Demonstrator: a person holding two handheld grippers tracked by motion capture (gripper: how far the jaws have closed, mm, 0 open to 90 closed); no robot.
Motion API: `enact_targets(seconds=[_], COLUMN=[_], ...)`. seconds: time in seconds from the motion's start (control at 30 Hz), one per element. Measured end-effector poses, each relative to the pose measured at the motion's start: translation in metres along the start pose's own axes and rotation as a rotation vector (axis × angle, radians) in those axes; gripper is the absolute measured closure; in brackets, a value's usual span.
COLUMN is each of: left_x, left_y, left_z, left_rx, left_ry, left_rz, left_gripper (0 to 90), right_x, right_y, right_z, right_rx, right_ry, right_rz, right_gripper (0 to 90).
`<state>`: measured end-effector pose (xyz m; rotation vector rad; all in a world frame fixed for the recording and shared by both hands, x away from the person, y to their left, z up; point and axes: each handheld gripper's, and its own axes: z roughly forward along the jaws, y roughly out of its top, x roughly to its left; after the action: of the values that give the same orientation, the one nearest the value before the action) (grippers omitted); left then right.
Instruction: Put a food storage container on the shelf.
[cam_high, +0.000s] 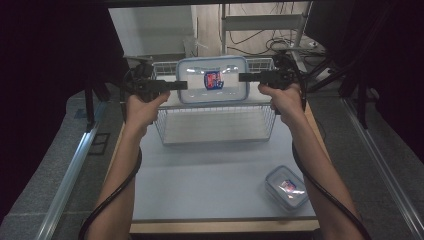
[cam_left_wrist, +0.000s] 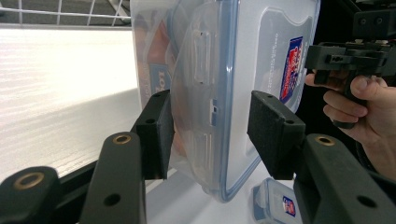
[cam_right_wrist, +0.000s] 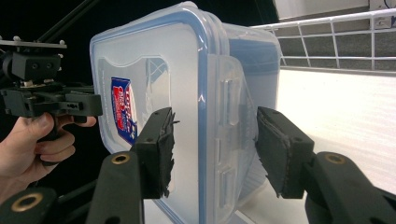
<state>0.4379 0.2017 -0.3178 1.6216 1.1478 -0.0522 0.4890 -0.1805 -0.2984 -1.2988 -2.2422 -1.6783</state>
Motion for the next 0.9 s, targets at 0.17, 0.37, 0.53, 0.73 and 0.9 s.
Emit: enact_targets(seconds=[0.17, 0.37, 0.53, 0.73, 0.9], left_x=[-0.0003, -0.0011, -0.0026, -0.0026, 0.0025], left_y=[0.0003, 0.0003, 0.0013, 0.0028, 0.0034], left_z=[0.0002, 0.0009, 0.0022, 0.0041, 0.0070], left_rx=[0.000, -0.002, -0.002, -0.002, -0.008], left_ry=[0.004, 0.012, 0.031, 0.046, 0.041], left_rz=[0.005, 0.013, 0.030, 0.039, 0.008], left_gripper=[51.4, 50.8, 49.4, 46.7, 39.2], right_x=[-0.0012, -0.0019, -0.0028, -0.0051, -0.0069], right_y=[0.0004, 0.0009, 0.0013, 0.0024, 0.0013], right_z=[0.0003, 0.0008, 0.0020, 0.0042, 0.0056], right_rx=[0.001, -0.004, -0.013, -0.019, -0.015], right_ry=[0.002, 0.001, -0.008, -0.034, -0.037], right_rz=[0.002, -0.004, -0.005, -0.017, -0.019], right_gripper=[47.5, 47.1, 46.4, 46.2, 46.4])
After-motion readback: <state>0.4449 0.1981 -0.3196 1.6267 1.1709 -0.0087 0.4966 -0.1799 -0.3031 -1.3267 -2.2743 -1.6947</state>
